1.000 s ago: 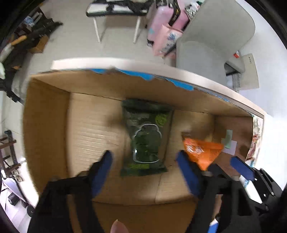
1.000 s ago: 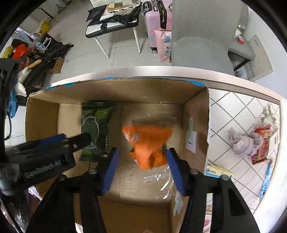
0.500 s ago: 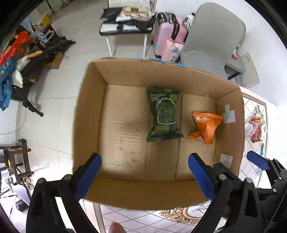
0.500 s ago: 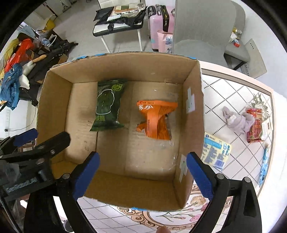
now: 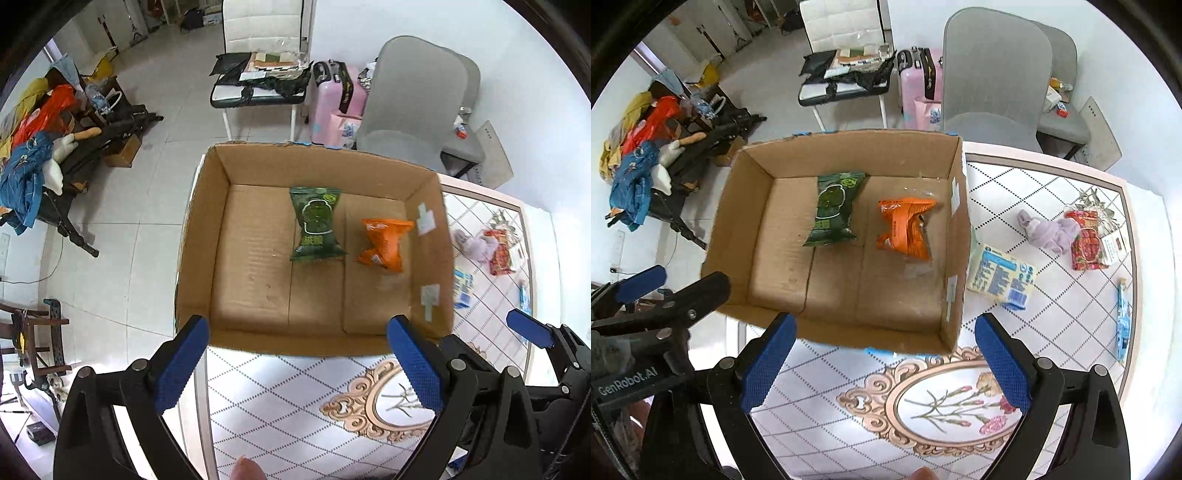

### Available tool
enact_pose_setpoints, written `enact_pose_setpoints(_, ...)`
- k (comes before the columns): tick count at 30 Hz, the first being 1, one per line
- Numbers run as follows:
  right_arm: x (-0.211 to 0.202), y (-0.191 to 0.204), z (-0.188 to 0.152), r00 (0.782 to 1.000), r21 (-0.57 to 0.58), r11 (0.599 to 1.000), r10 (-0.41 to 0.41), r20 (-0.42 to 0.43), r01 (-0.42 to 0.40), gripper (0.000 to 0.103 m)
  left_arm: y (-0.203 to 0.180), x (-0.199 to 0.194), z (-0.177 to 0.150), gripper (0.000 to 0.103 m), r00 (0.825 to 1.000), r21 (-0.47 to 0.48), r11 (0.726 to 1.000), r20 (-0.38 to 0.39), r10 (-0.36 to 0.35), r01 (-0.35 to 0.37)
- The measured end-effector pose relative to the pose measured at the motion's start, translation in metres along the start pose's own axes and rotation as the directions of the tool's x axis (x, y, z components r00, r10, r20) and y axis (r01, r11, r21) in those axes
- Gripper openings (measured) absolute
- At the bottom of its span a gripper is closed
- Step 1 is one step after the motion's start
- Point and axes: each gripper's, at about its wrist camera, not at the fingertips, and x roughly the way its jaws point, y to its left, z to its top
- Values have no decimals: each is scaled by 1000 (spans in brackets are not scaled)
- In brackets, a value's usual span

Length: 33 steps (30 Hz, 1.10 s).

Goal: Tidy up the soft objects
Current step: 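Move both grippers back over the table, then grasp the yellow-blue box with the left gripper while the right grasps the blue tube drink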

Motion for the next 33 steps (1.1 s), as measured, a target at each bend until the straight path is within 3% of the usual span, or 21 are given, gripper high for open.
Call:
enact_pose_setpoints(9,-42,-13,-30,998,22,998,57,26,-57,99,-15,-37,-23,99,999,32,999,38,-32,31)
enact_pose_setpoints(14,-49,-49,-40,996,85,993,86,26,-87,99,-38,-40,-21,99,998,57,997,6,-57,57)
enact_pose_setpoints(19,-49,-130,-49,998,208,976,57,9,-57,99,-96,-30,-13,99,993,88,990,-38,-110,113)
enact_pose_setpoints(22,-52,-198,-56,1000,289,957,9,0,-9,99,-137,-16,-8,99,987,113,982,-70,-142,149)
enact_pose_setpoints(26,-46,-283,-64,998,370,927,-48,-35,58,99,-210,30,5,99,981,193,970,-159,-115,145)
enact_pose_setpoints(28,-42,-326,-69,996,417,905,-72,-44,84,99,-237,65,11,99,970,169,978,-231,-80,121)
enact_pose_setpoints(29,-39,-343,-72,996,438,895,-77,-45,89,99,-241,78,13,99,958,126,981,-265,-107,145)
enact_pose_setpoints(33,-17,-406,-81,995,516,851,-66,-73,95,99,-252,144,18,99,901,-128,982,-396,-179,139)
